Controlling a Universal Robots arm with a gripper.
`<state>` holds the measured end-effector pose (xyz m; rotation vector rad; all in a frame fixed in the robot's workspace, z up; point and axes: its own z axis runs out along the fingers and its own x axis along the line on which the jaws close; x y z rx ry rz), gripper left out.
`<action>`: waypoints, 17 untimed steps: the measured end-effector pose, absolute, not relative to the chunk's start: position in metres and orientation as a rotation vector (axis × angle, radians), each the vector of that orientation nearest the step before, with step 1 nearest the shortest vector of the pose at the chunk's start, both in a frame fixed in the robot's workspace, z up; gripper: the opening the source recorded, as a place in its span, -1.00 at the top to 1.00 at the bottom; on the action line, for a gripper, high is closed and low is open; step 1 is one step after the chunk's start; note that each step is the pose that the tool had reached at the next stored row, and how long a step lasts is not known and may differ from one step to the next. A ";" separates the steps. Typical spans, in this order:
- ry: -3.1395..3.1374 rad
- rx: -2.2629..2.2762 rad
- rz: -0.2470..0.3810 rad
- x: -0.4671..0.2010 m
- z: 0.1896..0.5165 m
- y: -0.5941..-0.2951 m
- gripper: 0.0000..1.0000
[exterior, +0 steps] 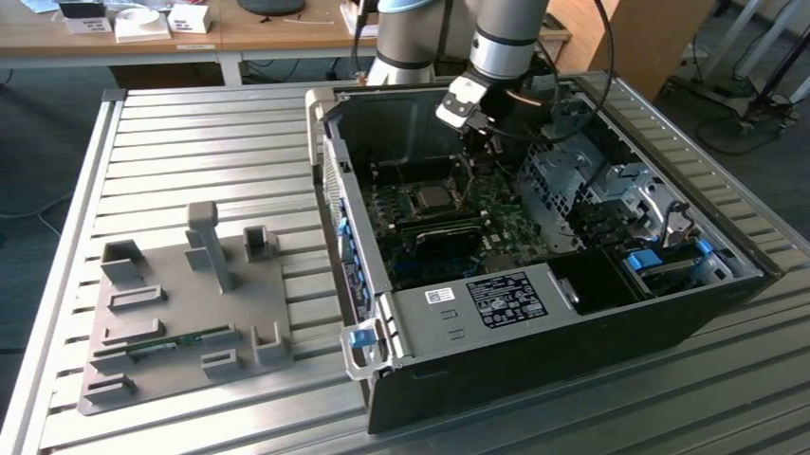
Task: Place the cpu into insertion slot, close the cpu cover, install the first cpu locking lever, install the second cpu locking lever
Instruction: 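Close the cpu cover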
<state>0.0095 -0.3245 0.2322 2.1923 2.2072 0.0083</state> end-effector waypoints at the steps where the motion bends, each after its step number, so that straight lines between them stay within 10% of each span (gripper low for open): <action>1: 2.207 2.192 0.008 0.009 0.232 -0.325 0.80; 17: 2.207 2.192 0.008 -0.006 0.230 -0.324 0.80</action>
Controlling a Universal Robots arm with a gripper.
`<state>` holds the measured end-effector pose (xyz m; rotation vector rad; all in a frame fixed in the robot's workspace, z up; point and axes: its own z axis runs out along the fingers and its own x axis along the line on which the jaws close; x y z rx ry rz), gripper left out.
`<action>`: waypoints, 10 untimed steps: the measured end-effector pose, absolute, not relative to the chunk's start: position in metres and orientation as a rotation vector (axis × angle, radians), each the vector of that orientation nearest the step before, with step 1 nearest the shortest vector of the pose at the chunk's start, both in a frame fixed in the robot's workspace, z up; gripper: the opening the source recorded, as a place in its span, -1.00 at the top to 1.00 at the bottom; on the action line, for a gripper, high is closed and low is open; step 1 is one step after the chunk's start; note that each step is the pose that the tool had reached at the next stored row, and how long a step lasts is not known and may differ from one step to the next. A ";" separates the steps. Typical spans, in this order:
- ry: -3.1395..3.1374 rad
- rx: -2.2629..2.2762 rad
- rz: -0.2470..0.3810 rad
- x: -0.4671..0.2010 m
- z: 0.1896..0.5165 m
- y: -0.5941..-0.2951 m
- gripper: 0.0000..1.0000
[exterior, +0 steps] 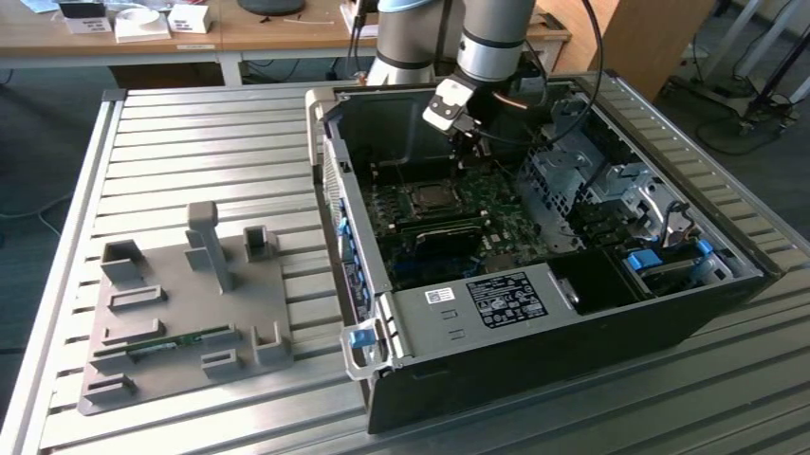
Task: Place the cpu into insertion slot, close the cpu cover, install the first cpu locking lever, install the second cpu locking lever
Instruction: 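Close the cpu cover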
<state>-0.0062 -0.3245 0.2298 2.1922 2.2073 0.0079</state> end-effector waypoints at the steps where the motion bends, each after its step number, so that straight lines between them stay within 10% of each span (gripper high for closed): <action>1: 2.209 2.194 0.005 -0.006 0.230 -0.324 0.80; 10: 2.218 2.202 -0.014 -0.007 0.230 -0.324 0.80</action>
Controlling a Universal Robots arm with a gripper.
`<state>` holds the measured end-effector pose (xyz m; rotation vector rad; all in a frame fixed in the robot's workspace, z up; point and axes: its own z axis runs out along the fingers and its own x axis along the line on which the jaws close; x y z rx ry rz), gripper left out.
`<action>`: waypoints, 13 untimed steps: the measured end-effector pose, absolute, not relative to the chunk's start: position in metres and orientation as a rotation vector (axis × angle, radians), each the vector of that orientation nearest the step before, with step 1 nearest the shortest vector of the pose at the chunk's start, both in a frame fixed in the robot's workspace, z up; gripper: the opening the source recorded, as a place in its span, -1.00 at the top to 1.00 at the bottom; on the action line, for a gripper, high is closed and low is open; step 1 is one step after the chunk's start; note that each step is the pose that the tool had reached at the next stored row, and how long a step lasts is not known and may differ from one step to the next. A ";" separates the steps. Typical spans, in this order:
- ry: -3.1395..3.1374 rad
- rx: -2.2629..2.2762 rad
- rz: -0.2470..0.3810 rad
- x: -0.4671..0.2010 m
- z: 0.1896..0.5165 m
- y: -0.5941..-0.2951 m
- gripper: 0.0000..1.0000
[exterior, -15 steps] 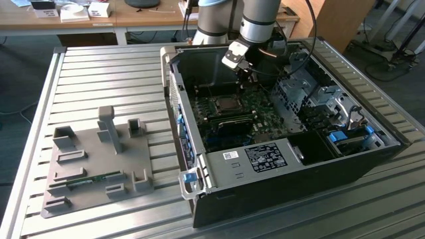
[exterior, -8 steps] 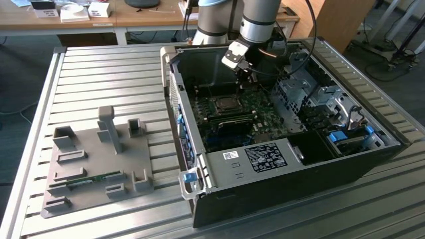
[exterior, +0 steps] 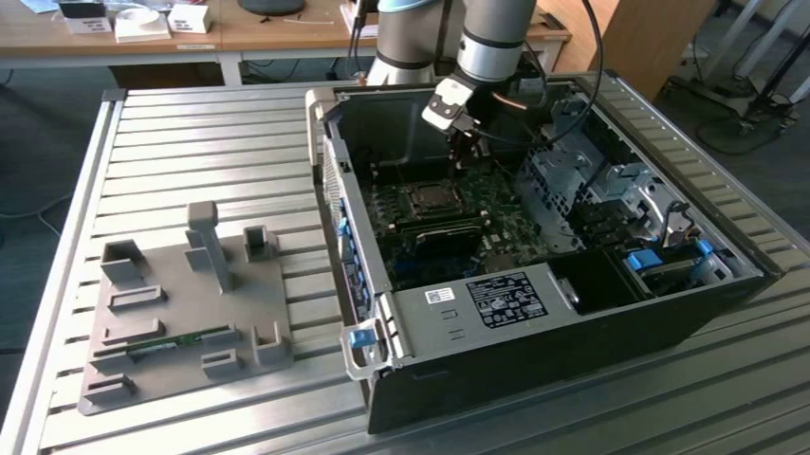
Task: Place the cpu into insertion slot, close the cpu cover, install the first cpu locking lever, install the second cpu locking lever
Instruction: 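Close the cpu cover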
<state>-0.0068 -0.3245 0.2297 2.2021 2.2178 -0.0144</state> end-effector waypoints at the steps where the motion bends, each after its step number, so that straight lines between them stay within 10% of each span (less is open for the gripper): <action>1: 2.218 2.202 -0.014 -0.008 0.230 -0.325 0.80; 13: 2.218 2.202 -0.015 -0.033 0.228 -0.325 0.80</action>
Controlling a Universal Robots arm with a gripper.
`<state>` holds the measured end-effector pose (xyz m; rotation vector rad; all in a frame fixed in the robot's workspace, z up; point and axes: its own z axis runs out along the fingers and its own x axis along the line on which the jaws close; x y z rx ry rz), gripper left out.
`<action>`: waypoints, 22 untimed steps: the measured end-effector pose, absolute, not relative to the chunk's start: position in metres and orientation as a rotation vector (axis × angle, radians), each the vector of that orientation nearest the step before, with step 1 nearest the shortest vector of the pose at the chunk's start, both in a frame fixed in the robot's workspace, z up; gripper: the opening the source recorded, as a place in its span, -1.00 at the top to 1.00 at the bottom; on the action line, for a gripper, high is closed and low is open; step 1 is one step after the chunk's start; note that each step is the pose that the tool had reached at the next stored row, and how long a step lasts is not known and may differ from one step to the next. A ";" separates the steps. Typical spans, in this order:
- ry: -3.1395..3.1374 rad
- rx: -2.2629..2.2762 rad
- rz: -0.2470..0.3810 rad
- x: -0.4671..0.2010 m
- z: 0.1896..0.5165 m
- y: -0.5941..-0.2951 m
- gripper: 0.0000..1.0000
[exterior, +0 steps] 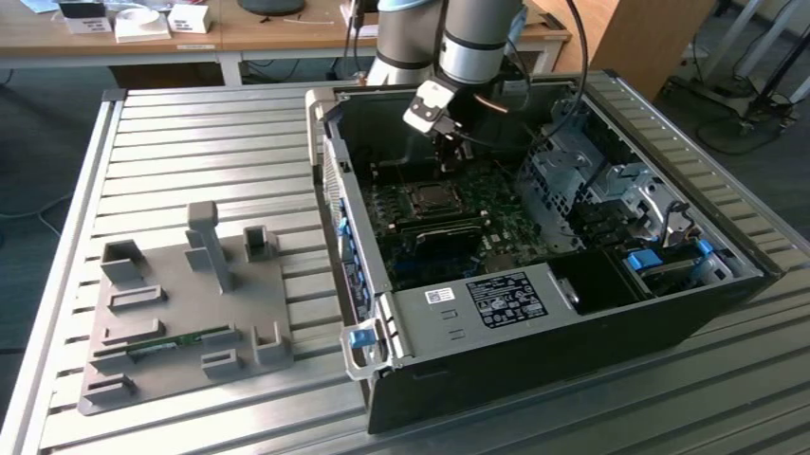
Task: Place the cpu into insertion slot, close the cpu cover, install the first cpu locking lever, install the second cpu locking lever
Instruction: 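Close the cpu cover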
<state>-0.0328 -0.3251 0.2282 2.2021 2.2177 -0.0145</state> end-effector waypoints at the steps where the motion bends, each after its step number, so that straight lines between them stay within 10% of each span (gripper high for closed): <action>1: 2.218 2.202 -0.014 -0.035 0.228 -0.325 0.80; 22: 2.218 2.202 -0.015 -0.044 0.228 -0.326 0.80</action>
